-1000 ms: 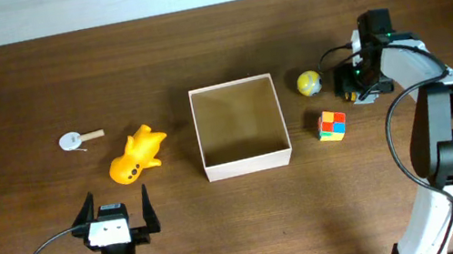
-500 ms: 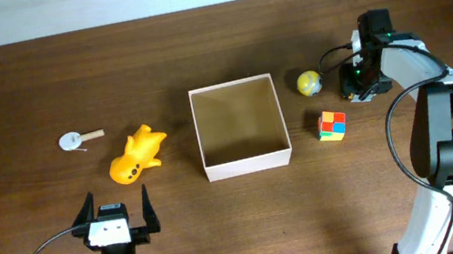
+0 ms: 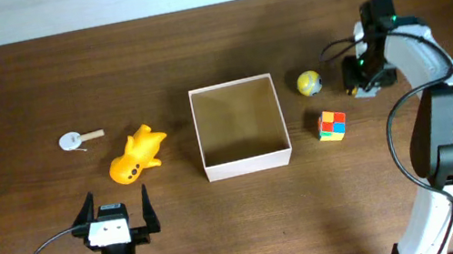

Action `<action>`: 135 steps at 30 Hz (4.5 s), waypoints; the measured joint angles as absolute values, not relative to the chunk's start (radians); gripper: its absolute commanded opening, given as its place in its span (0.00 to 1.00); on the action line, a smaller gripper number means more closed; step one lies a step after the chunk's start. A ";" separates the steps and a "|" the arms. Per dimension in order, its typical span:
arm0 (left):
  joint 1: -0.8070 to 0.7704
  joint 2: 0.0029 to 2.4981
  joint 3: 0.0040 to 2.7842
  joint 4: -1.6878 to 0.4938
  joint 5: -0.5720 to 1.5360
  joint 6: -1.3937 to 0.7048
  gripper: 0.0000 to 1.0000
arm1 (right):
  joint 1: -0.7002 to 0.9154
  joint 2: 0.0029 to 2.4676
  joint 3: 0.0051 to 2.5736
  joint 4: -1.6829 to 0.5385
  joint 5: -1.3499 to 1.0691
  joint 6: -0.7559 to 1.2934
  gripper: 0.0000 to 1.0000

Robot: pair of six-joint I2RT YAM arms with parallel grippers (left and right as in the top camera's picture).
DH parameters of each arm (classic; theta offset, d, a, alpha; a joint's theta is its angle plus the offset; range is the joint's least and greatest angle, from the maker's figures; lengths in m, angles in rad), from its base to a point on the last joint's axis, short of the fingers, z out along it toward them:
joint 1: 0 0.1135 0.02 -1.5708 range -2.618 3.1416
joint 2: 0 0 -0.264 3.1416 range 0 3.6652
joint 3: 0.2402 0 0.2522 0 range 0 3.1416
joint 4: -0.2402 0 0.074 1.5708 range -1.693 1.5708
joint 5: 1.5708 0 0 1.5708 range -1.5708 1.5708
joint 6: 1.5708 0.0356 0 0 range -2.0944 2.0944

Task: Pack container
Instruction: 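Close the right gripper on the toy truck and lift it, then carry the truck with the right gripper over the box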

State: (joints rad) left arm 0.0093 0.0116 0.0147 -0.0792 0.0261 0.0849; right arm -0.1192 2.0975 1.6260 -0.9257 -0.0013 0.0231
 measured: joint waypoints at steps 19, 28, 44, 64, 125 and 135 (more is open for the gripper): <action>0.009 0.012 0.015 -0.079 0.026 0.085 0.99 | -0.110 2.088 2.056 -1.286 -0.649 -0.159 0.55; 0.009 0.012 0.015 -0.079 0.026 0.085 0.99 | 0.073 2.084 2.059 -1.287 -0.854 -0.206 0.55; 0.009 0.012 0.015 -0.079 0.026 0.085 0.99 | 0.568 2.085 2.059 -1.172 -0.188 0.210 0.55; 0.009 0.012 0.015 -0.079 0.026 0.085 0.99 | 0.674 2.236 2.059 -1.086 0.120 0.466 0.55; 0.009 0.012 0.015 -0.079 0.026 0.085 0.99 | 0.670 2.211 1.942 -1.005 0.070 0.459 0.54; 0.009 0.012 0.015 -0.079 0.026 0.085 0.99 | 0.670 2.213 1.975 -1.125 0.017 0.415 0.54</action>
State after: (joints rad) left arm 0.0093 0.0120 0.0147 -0.0788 0.0261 0.0849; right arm 0.6704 2.2127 1.9747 -1.1248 0.0174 0.4152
